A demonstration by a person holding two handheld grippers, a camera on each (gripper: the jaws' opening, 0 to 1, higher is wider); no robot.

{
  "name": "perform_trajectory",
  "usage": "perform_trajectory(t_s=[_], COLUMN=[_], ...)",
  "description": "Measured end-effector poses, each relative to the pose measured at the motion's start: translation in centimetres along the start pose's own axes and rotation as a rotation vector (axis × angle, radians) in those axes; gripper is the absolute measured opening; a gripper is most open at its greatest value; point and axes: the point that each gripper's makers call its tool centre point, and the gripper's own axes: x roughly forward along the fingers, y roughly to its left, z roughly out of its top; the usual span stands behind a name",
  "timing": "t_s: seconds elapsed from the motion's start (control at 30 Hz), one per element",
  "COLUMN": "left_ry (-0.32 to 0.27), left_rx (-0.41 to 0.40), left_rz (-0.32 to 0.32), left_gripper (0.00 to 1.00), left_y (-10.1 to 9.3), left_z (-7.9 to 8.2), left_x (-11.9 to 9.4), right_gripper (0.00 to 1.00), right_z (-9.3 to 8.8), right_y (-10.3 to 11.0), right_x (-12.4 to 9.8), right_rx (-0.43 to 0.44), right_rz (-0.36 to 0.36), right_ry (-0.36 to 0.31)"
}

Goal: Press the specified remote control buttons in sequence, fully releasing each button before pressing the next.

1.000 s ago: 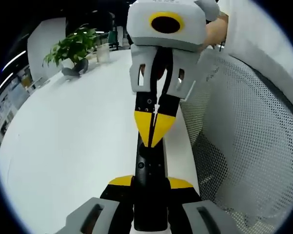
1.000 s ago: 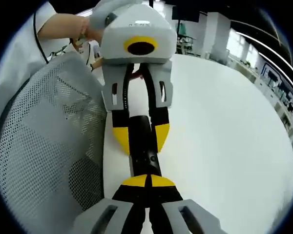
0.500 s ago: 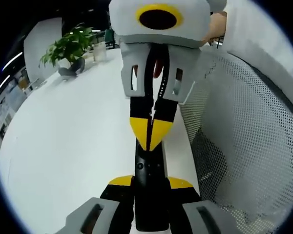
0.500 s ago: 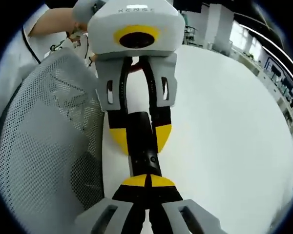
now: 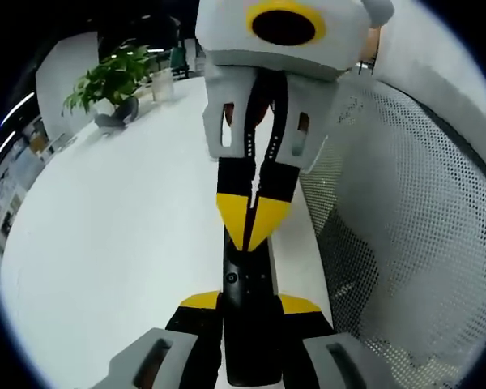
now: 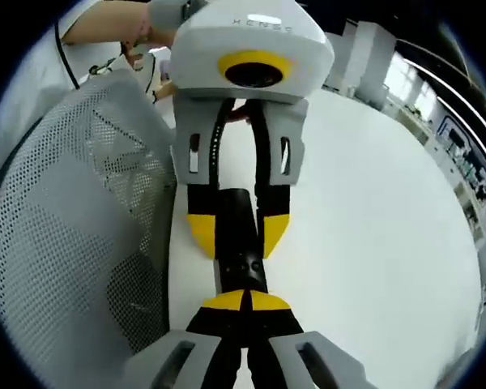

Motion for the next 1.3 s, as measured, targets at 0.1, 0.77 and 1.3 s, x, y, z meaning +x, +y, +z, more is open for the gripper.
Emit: perform_trajectory(t_s=[0.1,0.77,1.3], left_ry=[-0.071,-0.024,-0.023], left_rx=[0.0,0.013,0.025], left_rz=[-0.07,-0.011,-0.002], left_gripper=[0.23,0.23,0.23], left_y=[-1.8,-1.5,-1.7], left_z=[1.4,1.1,1.3], left_x=[1.1,1.3,1.3], right_gripper=[0.0,0.0,0.0], right_z=[0.5,-1.2,-1.2], right_y=[0.4,2.9,2.5], right_x=[0.2,-0.5,-0.7], right_rx=[-0.024,-0.037,0.127], right_rz=[0.015,0.05,0.005], right_ry=[0.0,0.069,-0.043])
